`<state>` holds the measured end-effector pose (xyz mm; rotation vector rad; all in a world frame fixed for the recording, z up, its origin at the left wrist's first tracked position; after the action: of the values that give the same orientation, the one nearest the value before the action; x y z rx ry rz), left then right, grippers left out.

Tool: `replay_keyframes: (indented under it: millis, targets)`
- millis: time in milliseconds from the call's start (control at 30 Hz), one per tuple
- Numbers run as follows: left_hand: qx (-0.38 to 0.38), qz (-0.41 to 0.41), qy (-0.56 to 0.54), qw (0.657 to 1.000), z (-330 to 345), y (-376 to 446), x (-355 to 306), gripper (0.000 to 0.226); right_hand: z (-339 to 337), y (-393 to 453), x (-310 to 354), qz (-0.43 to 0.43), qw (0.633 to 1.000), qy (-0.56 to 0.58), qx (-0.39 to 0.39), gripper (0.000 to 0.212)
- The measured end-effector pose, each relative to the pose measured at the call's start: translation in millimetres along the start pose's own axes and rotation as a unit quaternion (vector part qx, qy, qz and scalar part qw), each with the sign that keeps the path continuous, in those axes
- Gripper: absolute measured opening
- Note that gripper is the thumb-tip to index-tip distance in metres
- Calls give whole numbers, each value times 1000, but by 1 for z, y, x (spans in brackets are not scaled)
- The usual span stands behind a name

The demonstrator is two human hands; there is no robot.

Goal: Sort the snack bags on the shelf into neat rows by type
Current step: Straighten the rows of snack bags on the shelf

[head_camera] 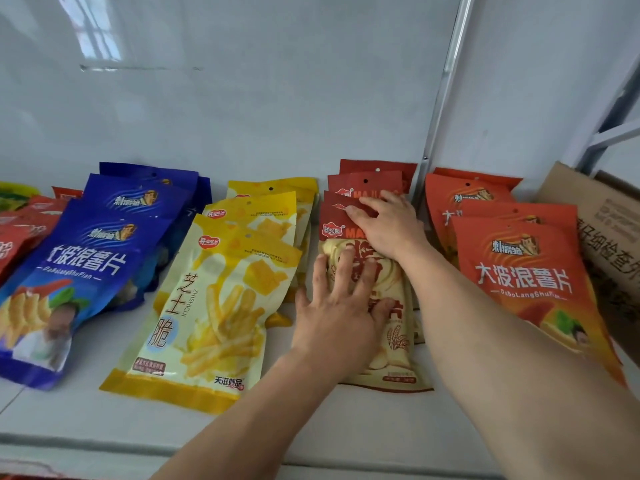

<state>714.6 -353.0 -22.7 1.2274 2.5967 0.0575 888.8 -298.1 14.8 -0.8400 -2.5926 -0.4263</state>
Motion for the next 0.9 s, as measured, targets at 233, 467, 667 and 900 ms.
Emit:
replay_keyframes:
  millis: [233,467,667,900]
  targets:
    - [-16,7,-11,1000,0,-1,2,63,-13,-21,-8,18,983,181,-36,75]
    - [-88,-29,-114,989,-10,-5,-1,80,-10,-96,-35,99,942,321,6,78]
    - [-103,-105,-264,953,-2,-19,4,91,-3,-122,-44,134,923,359,25,76]
    - [-106,-79,-333,933,-1,-13,0,90,5,-132,-29,140,861,482,81,66]
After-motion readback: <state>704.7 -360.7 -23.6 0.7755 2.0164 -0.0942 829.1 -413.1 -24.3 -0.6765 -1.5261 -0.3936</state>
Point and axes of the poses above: each hand's wrist, its own y-axis towards the middle knuckle, its own z-axis out of the palm, x = y × z, the point moved 2 cm from there along y, towards the middle knuckle, and after that the axes turned 5 degrees about z, right-handed, at the moved point
